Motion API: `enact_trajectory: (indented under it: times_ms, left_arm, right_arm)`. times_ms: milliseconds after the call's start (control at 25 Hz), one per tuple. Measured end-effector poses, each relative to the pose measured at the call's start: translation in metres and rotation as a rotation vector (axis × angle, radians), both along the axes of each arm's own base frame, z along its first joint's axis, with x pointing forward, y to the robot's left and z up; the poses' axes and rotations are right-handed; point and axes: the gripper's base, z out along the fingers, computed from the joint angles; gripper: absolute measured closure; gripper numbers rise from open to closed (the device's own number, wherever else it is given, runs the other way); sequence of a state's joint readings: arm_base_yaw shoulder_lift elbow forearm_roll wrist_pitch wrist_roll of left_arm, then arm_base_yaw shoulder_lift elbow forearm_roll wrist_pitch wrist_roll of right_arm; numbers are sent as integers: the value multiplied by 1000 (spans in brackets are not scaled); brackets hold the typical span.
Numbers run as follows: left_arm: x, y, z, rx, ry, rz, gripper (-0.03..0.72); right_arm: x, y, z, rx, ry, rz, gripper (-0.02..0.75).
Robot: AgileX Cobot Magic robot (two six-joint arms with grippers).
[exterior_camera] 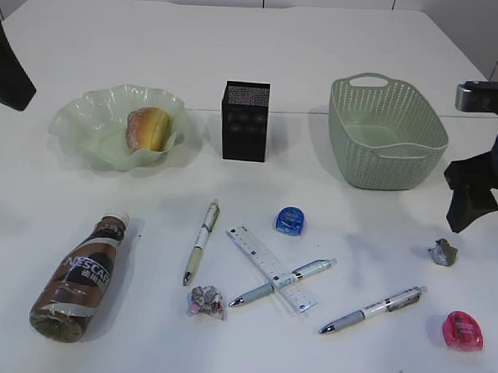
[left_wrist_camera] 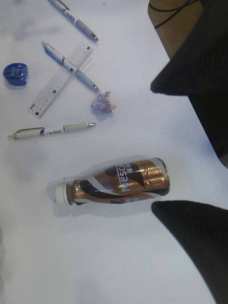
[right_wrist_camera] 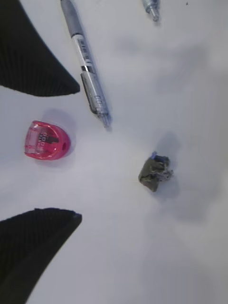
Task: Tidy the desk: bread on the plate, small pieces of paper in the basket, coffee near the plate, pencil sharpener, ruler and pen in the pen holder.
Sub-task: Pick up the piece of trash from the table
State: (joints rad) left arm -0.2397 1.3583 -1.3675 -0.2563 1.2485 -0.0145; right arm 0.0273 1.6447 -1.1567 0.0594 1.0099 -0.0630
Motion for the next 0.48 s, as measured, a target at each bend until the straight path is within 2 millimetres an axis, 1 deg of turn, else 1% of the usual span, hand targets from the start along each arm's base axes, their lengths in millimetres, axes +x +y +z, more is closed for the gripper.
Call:
enact_trajectory:
  times_ms: [40,80,120,160,200,280,480]
  left_arm:
    - [0,0,0,0,0,0,200]
    - [0,0,0,0,0,0,200]
    - [0,0,0,0,0,0,200]
    - [0,0,0,-2,0,0,200]
    - [0,0,0,-2,0,0,201]
    - [0,0,0,-4,1,1,205]
    - [0,0,0,-4,1,1,207]
  right_arm:
    - [4,0,-3,-2,-1,0,169]
    - [5,0,-2,-3,-12,0,170]
    - [9,0,-9,-6,4,1,170]
    - [9,0,-9,-6,4,1,170]
    - [15,0,-16,-7,17,1,170]
    - [23,0,-24,-9,13,1,170]
    - [33,0,-32,-10,13,0,170]
